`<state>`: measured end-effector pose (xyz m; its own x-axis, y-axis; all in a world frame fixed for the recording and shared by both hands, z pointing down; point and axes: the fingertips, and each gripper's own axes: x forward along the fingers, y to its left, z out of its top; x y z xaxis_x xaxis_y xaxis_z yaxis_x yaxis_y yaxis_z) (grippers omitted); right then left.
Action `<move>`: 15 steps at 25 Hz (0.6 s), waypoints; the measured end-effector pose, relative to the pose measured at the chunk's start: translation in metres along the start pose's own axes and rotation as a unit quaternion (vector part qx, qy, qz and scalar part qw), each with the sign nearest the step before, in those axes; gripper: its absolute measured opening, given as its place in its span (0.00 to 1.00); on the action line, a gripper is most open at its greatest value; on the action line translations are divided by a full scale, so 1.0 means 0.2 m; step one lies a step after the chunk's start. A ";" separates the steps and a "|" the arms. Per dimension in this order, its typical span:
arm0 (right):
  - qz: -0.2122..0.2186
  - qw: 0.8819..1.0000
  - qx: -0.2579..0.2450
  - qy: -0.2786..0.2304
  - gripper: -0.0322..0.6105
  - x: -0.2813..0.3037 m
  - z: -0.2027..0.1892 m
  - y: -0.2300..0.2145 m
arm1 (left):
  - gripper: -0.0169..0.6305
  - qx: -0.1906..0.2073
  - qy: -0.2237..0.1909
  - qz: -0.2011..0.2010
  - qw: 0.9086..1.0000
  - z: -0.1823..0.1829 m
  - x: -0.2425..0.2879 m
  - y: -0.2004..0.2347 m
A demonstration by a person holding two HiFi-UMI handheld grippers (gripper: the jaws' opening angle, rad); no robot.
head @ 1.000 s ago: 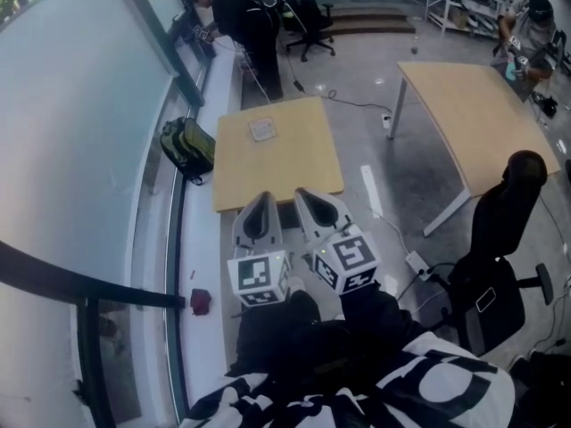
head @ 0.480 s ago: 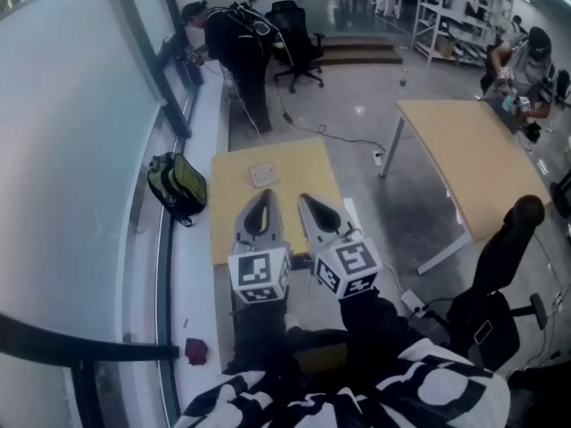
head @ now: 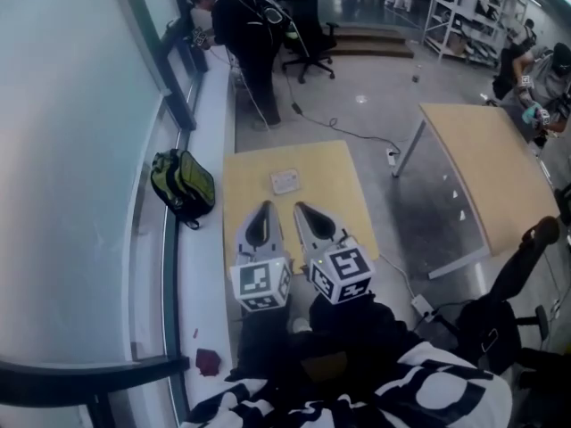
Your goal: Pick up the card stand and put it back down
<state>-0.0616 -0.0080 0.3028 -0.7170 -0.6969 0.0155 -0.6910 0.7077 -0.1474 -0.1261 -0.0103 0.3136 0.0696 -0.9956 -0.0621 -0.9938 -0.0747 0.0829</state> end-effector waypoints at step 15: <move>-0.019 0.997 0.029 0.069 0.08 0.38 -0.37 -0.25 | 0.03 0.030 0.088 0.022 0.995 -0.43 0.26 0.34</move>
<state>-0.0881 -0.0881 0.3843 -0.6987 -0.6976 0.1583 -0.7146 0.6702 -0.2004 -0.1820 -0.0717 0.4025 0.0351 -0.9926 0.1162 -0.9992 -0.0328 0.0218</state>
